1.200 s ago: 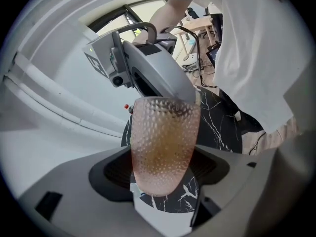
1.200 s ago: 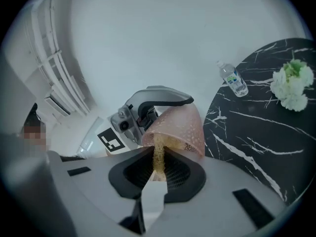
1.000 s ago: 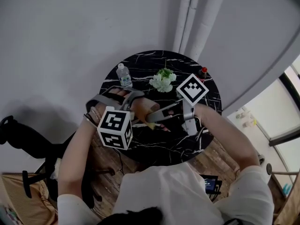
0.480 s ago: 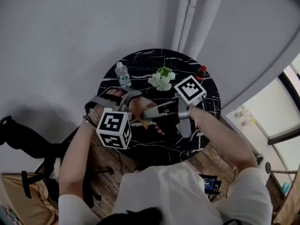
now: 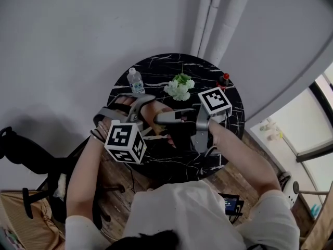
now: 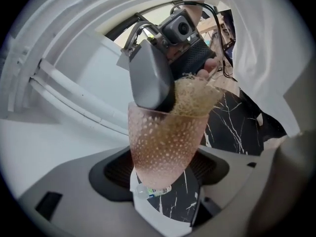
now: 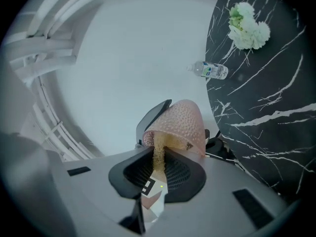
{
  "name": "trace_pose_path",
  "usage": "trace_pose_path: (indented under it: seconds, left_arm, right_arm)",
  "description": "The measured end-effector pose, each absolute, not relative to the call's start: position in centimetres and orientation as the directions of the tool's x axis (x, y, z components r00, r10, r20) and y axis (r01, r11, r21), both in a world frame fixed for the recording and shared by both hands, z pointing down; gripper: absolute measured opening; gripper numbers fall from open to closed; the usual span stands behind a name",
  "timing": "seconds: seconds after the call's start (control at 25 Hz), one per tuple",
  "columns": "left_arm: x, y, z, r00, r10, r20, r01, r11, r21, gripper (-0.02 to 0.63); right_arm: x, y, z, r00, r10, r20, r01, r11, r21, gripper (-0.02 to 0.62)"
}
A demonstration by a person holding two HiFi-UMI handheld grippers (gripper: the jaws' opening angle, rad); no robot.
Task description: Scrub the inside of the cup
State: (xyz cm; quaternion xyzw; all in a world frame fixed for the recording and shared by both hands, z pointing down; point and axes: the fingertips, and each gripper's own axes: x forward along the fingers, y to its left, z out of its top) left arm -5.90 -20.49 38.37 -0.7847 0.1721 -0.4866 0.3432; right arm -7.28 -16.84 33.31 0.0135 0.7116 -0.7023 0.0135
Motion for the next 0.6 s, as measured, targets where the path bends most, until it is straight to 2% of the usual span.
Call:
trace_pose_path:
  seconds: [0.16, 0.48, 0.6]
  left_arm:
    - [-6.0, -21.1, 37.6, 0.502, -0.611, 0.613, -0.026, -0.718, -0.695, 0.348]
    - [-6.1, -21.6, 37.0, 0.503, -0.655, 0.564, -0.072, -0.682, -0.728, 0.348]
    - [-6.3, -22.0, 36.3, 0.500, -0.701, 0.508, -0.103, -0.631, -0.769, 0.348]
  right_arm:
    - [-7.1, -18.1, 32.6, -0.994, -0.078, -0.072, 0.074, -0.021, -0.997, 0.057]
    - [-6.9, -18.8, 32.4, -0.985, -0.138, -0.103, 0.112, -0.052, -0.992, 0.057]
    - [-7.1, -19.2, 32.0, -0.980, -0.163, -0.112, 0.123, -0.059, -0.991, 0.057]
